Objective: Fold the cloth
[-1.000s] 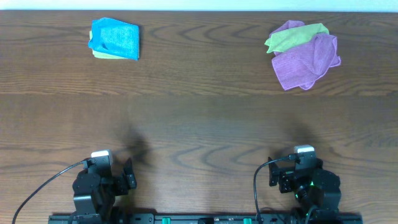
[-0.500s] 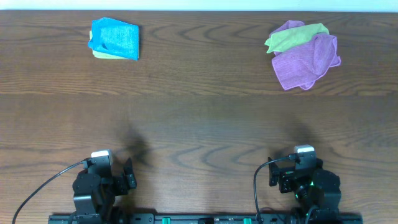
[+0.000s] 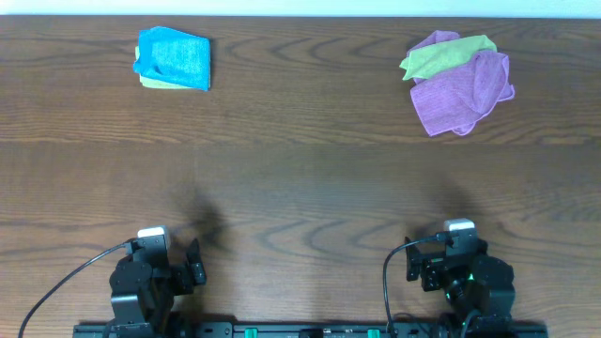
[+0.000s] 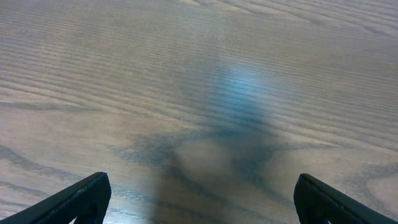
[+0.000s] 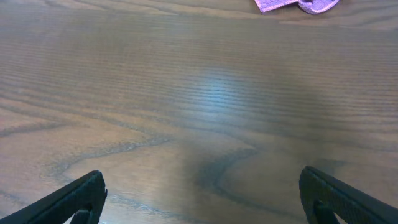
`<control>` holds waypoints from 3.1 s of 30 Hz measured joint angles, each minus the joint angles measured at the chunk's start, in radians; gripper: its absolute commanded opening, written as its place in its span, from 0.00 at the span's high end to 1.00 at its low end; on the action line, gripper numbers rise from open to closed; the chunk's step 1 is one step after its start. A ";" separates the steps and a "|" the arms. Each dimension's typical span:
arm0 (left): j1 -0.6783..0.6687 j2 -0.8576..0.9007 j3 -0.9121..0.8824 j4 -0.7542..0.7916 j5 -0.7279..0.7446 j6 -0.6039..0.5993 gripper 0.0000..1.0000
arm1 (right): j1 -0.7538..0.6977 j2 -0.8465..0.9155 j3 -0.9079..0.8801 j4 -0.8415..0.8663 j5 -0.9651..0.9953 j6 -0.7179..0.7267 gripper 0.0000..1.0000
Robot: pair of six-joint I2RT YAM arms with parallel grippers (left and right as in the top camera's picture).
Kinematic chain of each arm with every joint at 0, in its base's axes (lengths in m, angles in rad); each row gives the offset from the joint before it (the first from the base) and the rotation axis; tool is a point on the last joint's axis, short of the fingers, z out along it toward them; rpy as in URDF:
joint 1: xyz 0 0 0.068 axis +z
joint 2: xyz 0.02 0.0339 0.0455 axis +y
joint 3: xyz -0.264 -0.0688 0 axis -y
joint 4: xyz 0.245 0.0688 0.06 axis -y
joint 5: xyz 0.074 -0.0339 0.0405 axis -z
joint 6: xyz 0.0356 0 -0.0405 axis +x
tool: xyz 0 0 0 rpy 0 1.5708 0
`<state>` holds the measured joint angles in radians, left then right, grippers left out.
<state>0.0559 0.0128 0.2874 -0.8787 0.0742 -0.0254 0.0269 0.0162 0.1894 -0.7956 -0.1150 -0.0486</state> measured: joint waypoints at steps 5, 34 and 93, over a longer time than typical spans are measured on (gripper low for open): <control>0.000 0.000 0.000 0.000 0.000 0.000 0.05 | 0.000 0.000 0.000 0.000 0.000 0.000 0.01; 0.000 -0.004 0.000 0.000 0.000 0.000 0.05 | -0.266 1.425 1.125 -0.112 0.109 0.090 0.01; 0.000 -0.004 0.000 0.000 0.000 0.000 0.05 | -0.380 2.153 1.317 0.629 0.009 0.119 0.99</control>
<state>0.0559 0.0086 0.2874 -0.8791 0.0738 -0.0250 -0.3527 2.1689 1.5066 -0.1669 -0.1059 0.0704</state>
